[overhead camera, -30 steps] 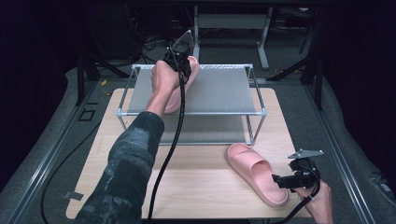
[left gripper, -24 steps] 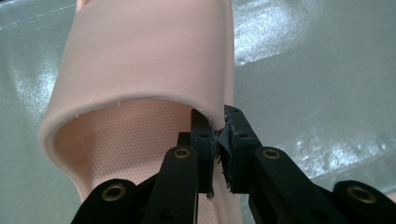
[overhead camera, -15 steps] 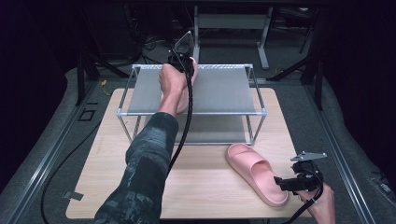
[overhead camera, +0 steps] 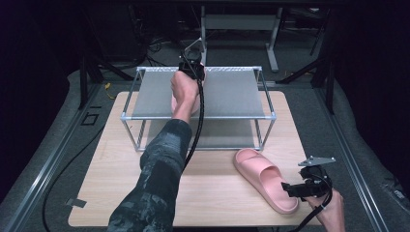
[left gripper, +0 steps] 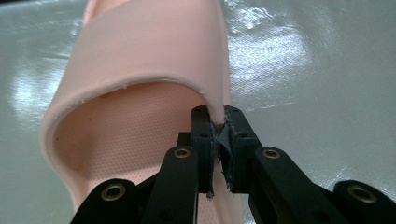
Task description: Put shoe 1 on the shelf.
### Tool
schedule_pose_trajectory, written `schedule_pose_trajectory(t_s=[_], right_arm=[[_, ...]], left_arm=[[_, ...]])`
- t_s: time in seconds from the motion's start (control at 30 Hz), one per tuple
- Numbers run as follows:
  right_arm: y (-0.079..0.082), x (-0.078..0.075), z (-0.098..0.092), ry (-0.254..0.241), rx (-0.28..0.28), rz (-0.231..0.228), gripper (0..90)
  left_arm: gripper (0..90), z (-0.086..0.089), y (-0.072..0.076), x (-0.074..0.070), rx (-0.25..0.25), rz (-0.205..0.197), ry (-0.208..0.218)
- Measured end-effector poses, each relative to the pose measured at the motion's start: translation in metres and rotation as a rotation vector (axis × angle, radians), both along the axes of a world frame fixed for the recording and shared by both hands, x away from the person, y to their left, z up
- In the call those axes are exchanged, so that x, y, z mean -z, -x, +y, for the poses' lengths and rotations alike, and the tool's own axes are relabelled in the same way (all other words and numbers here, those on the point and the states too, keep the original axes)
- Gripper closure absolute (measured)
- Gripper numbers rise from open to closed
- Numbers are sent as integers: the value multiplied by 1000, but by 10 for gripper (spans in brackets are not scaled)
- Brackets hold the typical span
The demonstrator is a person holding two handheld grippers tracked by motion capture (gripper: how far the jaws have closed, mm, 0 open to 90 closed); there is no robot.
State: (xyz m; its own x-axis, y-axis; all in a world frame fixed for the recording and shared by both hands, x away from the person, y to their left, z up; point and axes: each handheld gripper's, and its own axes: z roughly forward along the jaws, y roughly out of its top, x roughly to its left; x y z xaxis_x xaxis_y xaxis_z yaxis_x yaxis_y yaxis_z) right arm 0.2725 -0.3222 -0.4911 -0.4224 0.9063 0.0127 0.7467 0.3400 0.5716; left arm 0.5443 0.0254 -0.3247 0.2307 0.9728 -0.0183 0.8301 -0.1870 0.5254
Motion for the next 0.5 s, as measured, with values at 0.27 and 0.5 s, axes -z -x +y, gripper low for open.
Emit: schedule_pose_trajectory(t_s=[0.27, 0.5], right_arm=[[0, 0, 2, -4, -10, 5, 64], [1, 1, 2, -15, 7, -19, 64]], left_arm=[[689, -9, 2, -1, 45, 14, -61], [422, -5, 13, -16, 144, 24, -54]])
